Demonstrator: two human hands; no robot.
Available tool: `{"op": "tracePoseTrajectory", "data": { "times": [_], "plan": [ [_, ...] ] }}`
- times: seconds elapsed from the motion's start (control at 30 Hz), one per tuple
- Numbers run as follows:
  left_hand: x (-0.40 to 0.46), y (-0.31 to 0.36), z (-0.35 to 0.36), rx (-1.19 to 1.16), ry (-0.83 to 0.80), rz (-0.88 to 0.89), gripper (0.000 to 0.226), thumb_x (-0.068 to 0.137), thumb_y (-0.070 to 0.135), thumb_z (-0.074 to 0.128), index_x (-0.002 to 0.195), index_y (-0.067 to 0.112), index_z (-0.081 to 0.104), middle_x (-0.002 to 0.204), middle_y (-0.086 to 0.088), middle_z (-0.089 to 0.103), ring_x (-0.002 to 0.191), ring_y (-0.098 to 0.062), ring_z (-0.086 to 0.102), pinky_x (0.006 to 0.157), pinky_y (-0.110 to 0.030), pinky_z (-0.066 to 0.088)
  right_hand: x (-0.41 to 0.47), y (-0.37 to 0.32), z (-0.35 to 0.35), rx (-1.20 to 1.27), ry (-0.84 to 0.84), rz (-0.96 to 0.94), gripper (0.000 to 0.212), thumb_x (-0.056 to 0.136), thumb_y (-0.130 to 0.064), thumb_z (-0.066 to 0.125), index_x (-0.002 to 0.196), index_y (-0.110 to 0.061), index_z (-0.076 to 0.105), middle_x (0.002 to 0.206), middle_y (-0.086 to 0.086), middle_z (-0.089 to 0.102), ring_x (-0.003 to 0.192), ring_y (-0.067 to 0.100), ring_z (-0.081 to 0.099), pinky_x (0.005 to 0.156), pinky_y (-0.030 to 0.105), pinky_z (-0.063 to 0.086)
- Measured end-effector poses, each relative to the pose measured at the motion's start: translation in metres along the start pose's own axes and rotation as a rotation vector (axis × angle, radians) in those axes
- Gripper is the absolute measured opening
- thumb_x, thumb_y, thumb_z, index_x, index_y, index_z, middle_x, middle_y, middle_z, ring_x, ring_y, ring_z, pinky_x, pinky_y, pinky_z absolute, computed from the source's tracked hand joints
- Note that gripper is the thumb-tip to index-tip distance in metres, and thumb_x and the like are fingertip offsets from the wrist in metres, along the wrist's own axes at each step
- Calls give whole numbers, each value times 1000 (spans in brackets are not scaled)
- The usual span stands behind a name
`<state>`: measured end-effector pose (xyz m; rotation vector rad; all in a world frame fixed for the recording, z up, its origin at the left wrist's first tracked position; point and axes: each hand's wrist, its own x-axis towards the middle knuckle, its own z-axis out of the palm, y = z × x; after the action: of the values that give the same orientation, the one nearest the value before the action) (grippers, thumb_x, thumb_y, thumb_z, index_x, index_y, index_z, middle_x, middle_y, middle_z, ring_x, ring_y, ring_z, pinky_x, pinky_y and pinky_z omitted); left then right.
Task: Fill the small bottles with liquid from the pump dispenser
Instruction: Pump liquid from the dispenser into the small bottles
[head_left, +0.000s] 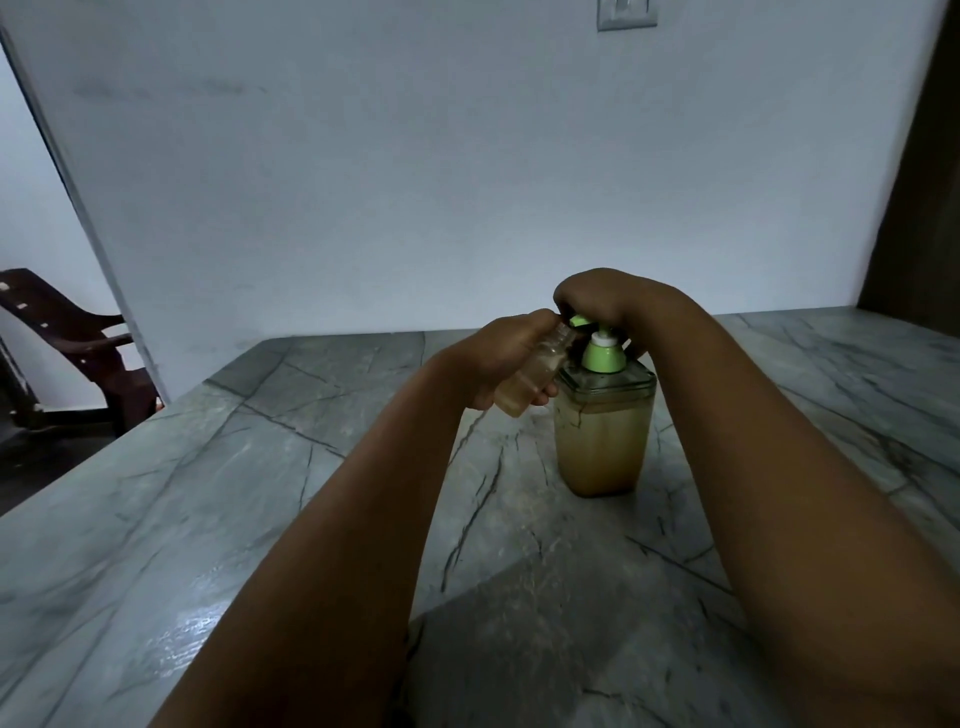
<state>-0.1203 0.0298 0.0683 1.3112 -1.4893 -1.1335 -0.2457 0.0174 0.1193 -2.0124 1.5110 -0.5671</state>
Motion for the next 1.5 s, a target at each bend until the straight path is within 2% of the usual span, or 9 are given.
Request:
{"op": "tracePoseTrajectory", "data": {
  "times": [0.13,0.2,0.37,0.5,0.57,0.77,0.97,1.33,1.5],
  "plan": [
    [1,0,0,2,7,-4,29,99,30,39,97,8,57,73,-10,59,53,-16,59,48,-24,48,-3,0,1,-66,-9,-15,28,92,-10,35,67,-7,45,62,7,46,52,19,39,52,23,31],
    [-1,1,0,2,11,-5,28,99,29,38,95,9,57,73,-10,59,52,-15,59,48,-23,48,-2,-1,1,-43,7,-27,17,94,-12,33,81,-7,43,66,6,41,54,19,35,52,24,29],
    [-4,2,1,6,2,0,26,100,28,37,93,14,57,74,-10,58,54,-17,57,48,-23,47,-1,-1,-3,84,8,-20,20,99,-24,30,98,-10,45,99,10,45,70,23,41,66,31,36],
    [-4,2,1,-6,4,-15,27,99,29,37,93,13,57,74,-10,58,54,-17,57,48,-23,47,1,-2,-1,45,26,-1,12,96,-12,33,87,-9,39,78,10,39,61,20,32,60,28,33],
    [-2,1,0,-1,4,-16,28,99,29,37,93,11,57,73,-11,58,54,-17,57,48,-23,47,4,0,0,3,43,-4,21,94,-9,33,74,-9,36,69,9,36,58,20,32,55,26,32],
    [2,-1,-1,-5,13,-7,31,100,30,38,97,7,57,73,-11,59,52,-16,60,47,-23,48,3,0,3,-56,34,-23,28,93,-6,36,65,-10,36,66,10,39,52,18,32,50,23,29],
    [1,-1,-1,-4,-6,12,31,100,31,37,89,11,59,67,-7,59,54,-17,57,48,-24,47,0,1,-4,80,3,20,15,97,-22,36,91,-11,44,68,6,45,58,19,39,57,27,34],
    [2,0,0,-8,-1,-1,31,99,29,38,92,8,59,64,-7,60,52,-16,58,47,-23,48,4,1,2,11,29,-4,33,92,1,33,60,-9,35,59,7,41,49,18,33,49,23,30],
    [0,1,0,-2,-1,15,30,100,28,35,93,10,58,67,-7,59,53,-17,58,48,-23,48,3,-1,0,21,18,-31,13,94,-6,32,86,-7,43,68,7,43,61,23,41,58,26,36]
  ]
}}
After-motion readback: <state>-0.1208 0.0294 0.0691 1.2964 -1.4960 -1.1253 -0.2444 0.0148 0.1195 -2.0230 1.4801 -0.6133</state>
